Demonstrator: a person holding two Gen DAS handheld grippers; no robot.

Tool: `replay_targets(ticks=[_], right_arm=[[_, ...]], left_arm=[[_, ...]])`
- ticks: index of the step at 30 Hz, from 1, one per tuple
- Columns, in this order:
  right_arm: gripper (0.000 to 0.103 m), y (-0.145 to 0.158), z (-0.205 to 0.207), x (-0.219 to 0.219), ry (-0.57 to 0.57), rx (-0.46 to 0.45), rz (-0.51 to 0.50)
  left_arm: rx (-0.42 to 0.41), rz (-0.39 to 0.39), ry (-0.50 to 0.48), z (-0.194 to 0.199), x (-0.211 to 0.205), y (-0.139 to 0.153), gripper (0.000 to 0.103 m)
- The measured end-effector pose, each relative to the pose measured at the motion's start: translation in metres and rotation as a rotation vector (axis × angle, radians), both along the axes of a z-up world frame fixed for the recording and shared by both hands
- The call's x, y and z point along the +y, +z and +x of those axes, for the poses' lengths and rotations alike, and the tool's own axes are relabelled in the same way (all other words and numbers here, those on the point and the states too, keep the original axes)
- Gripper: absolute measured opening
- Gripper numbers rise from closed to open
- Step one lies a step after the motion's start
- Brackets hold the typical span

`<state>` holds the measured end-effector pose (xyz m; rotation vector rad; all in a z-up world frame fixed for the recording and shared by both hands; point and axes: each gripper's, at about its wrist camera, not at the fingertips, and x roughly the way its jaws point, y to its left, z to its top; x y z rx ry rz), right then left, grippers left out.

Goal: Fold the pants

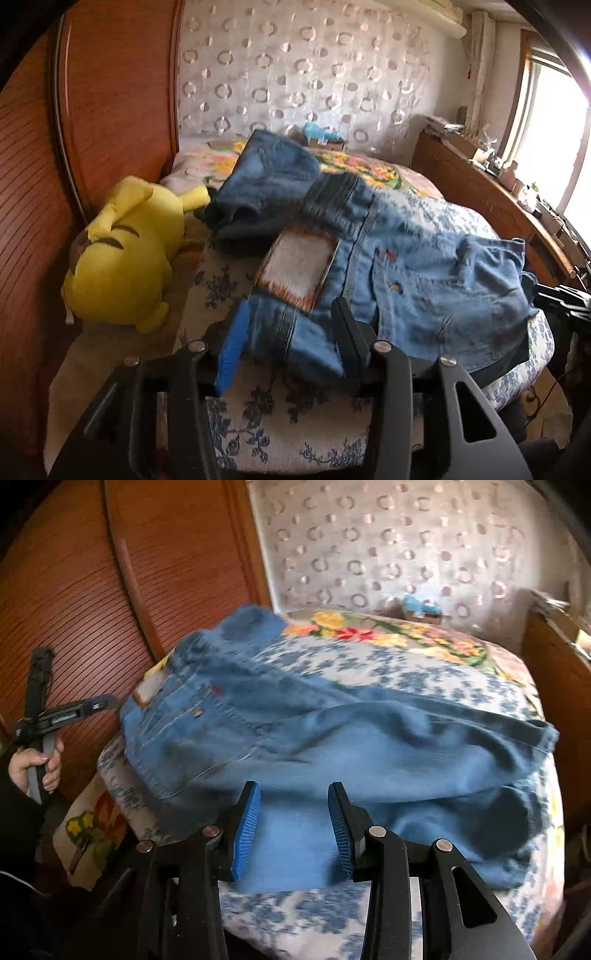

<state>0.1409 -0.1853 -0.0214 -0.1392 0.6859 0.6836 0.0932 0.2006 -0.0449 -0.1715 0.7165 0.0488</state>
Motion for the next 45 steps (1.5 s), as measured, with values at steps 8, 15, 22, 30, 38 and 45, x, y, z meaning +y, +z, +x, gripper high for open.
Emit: replay_targets(ticks=[8,15,22,30,38,45], right_arm=[[0.045,0.008,0.005,-0.032,-0.135,-0.024,0.017],[0.051,0.004,0.024,-0.049,-0.230,-0.029,0.008],[0.052,0.001,0.049,-0.063,-0.306,-0.010,0.009],[0.053,-0.004,0.075,-0.068,-0.370,0.006,0.013],[0.053,-0.010,0.092,-0.074,-0.405,0.033,0.018],[0.053,-0.012,0.098,-0.082,-0.422,0.047,0.020]], left_arm=[[-0.036,0.044,-0.067,0.028,-0.018,0.011,0.070],[-0.037,0.058,-0.098,0.077,-0.026,0.015,0.070],[-0.006,0.065,-0.114,0.121,-0.026,0.014,0.070],[0.075,0.060,-0.110,0.163,-0.016,-0.004,0.070],[0.100,0.012,-0.127,0.169,-0.013,-0.018,0.061],[0.056,-0.012,-0.154,0.155,-0.023,-0.004,0.018]])
